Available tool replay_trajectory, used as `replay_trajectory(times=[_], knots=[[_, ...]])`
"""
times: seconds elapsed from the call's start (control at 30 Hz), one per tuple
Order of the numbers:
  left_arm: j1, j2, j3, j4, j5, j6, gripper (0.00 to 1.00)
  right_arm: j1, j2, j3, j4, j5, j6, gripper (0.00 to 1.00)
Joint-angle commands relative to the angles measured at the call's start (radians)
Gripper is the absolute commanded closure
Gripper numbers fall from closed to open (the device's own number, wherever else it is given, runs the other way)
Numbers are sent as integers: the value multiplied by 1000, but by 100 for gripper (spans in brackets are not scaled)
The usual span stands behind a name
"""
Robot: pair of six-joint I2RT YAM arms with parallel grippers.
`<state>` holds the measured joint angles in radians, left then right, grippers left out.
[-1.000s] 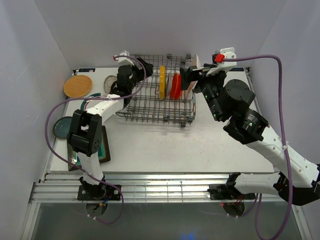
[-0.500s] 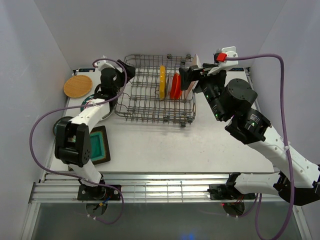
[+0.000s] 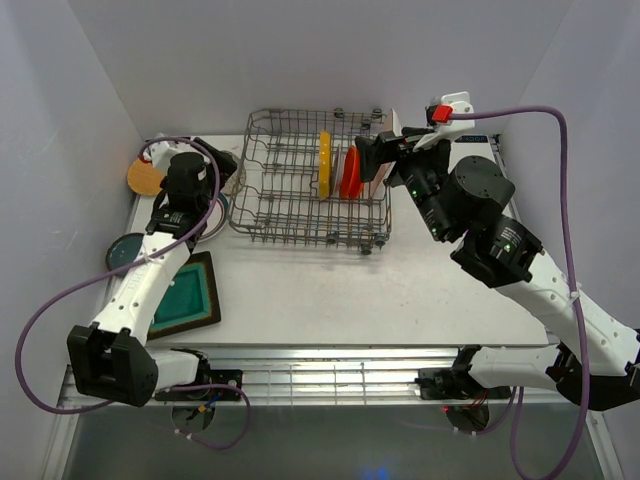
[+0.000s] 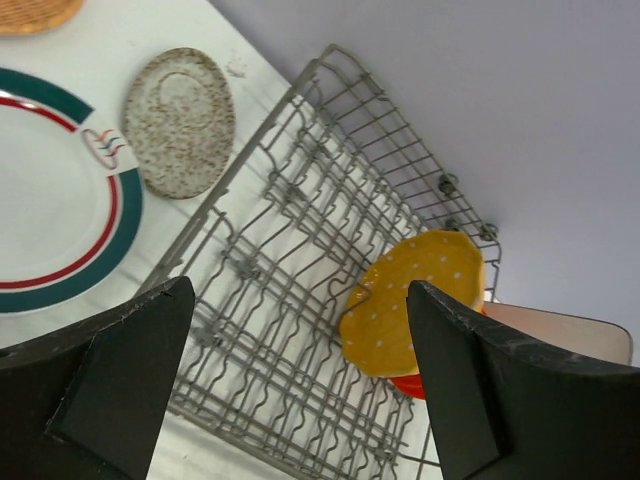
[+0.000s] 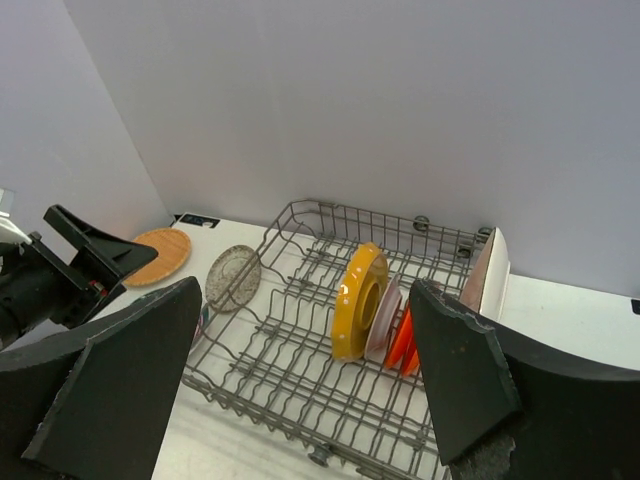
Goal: Load the plates into the dish rack
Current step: Pick up the plate at the center of the board.
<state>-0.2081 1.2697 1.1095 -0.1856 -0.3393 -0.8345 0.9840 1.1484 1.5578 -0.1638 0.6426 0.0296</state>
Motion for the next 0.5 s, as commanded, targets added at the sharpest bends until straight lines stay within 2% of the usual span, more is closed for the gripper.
replay_trajectory(times=[0.0, 0.13, 0.2, 0.3, 0.4, 0.47], knots=[[-2, -47, 24, -166, -89, -17, 2, 5, 13, 47, 20, -18, 24, 10], [13, -66, -68, -129, -93, -18, 2, 5, 57, 59, 9, -67, 44, 10], [50, -46, -62, -162, -49, -37, 2, 5, 83, 64, 10, -83, 44, 10], [61, -33, -34, -196, -98, -43, 2, 5, 119, 74, 6, -115, 38, 10], [101, -35, -68, -207, -86, -127, 2, 5, 166, 64, 7, -127, 44, 10], [149, -33, -91, -187, -26, -144, 2, 5, 186, 48, 17, -150, 52, 10]])
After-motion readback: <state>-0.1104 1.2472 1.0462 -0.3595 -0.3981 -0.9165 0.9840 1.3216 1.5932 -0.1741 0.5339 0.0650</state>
